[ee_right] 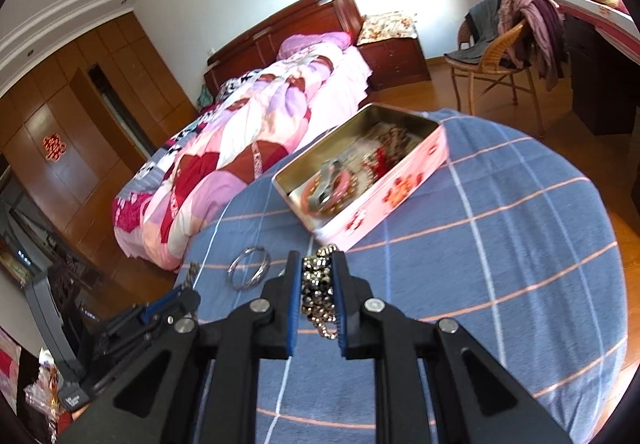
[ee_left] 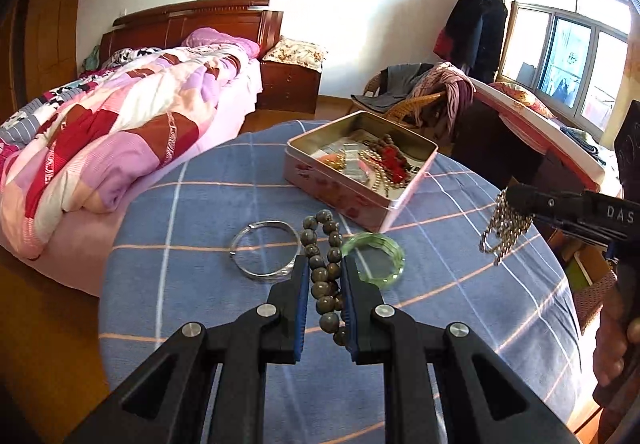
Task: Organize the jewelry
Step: 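Grasp the dark wooden bead bracelet with the left tool while the right tool holds the silver beads, then carry both bead pieces into the pink tin and open both tools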
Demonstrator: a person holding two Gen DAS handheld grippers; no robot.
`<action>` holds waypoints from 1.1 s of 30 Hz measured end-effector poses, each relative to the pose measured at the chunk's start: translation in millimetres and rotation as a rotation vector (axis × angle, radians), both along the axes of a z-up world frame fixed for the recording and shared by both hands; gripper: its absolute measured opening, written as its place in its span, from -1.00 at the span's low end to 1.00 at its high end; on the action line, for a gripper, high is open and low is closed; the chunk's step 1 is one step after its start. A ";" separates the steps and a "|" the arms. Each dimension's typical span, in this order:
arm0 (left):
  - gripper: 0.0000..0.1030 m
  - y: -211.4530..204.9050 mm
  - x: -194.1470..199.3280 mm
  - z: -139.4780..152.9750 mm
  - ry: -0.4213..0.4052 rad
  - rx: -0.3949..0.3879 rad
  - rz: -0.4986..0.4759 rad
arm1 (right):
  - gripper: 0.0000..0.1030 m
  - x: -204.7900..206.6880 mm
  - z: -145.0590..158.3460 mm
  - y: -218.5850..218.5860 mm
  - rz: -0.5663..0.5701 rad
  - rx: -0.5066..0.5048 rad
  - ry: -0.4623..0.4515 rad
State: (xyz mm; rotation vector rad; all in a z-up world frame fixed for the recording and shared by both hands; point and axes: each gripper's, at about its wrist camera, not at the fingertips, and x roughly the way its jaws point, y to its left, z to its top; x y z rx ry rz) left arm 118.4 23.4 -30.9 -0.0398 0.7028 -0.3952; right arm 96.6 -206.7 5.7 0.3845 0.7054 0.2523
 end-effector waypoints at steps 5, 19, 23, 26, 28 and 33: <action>-0.71 -13.8 3.3 1.7 -0.002 -0.002 -0.019 | -0.66 7.6 -0.6 -8.6 -0.053 -0.061 -0.002; -0.71 -54.1 56.3 35.3 -0.075 -0.051 -0.021 | -0.66 66.8 38.6 -10.9 -0.073 -0.135 -0.134; -0.71 -66.9 80.9 38.0 -0.082 -0.054 -0.014 | -0.66 94.4 43.9 -9.5 -0.069 -0.146 -0.167; -0.71 -74.3 102.5 34.5 -0.066 -0.070 -0.007 | -0.66 114.3 40.3 -9.9 -0.067 -0.148 -0.170; -0.71 -80.3 116.2 30.0 -0.056 -0.068 -0.003 | -0.66 128.5 34.7 -10.0 -0.060 -0.154 -0.162; -0.71 -94.0 144.5 5.9 0.004 -0.046 0.014 | -0.65 166.1 7.7 -10.4 -0.043 -0.167 -0.100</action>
